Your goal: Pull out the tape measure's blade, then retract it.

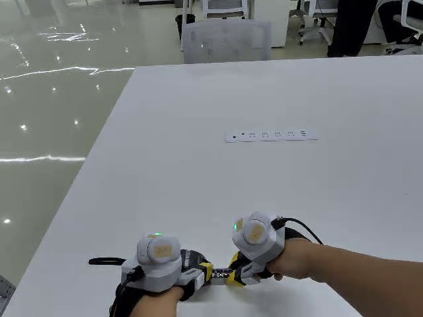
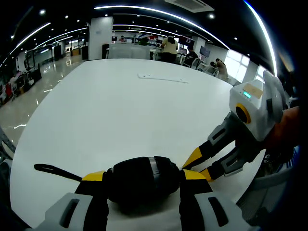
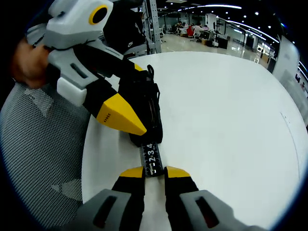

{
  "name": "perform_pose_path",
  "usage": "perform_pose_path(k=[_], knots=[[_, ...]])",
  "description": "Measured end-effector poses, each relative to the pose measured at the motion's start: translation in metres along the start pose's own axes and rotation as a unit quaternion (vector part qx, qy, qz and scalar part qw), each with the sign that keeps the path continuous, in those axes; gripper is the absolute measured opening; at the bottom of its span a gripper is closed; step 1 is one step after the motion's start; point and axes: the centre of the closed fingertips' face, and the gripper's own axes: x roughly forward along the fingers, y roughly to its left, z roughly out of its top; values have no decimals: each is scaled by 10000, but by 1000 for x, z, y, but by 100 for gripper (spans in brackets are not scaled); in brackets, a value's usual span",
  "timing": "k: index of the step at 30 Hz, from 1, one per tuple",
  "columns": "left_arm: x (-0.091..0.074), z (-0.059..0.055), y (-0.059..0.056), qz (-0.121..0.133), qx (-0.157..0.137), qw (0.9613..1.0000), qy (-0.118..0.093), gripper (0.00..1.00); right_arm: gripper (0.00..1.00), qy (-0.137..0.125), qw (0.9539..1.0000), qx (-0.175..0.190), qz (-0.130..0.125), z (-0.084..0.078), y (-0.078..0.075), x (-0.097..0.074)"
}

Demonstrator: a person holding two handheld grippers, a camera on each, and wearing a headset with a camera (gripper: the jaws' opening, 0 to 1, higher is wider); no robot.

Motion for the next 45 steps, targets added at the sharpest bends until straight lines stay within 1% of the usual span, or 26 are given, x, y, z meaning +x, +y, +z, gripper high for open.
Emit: perform_pose_path(k=[5,7,11,15,21,22,26,28,30,33,40,45], knots=[[0,0,0,-7,-7,10000,7,55,14,74,9999,-100,22,5,2,4],[0,0,0,-10,-10,10000,6,55,14,80,9999,-95,26,9,3,7],[0,0,0,-18,-23,10000,-6,55,14,90,9997,-207,26,15,5,11],[0,0,0,-19,-10,10000,-5,55,14,109,9996,-243,59,15,3,13],[0,0,0,-23,-29,10000,-2,55,14,313,9986,-415,136,17,5,14],[0,0,0,-25,-22,10000,-1,55,14,313,9984,-457,139,17,5,14],[0,1,0,-30,-37,10000,-2,55,13,337,9985,-417,147,20,5,17],[0,1,0,-37,-39,10000,-7,55,13,408,9979,-479,156,21,6,17],[0,1,0,-36,-47,10000,-10,55,13,424,9975,-549,153,21,5,18],[0,1,0,-45,-48,10000,-20,55,13,472,9978,-445,124,22,5,18],[-1,1,0,-63,-40,10000,-8,55,14,401,9978,-525,65,21,5,18],[-1,1,0,-88,-16,10000,-24,55,14,469,9972,-582,35,21,6,19]])
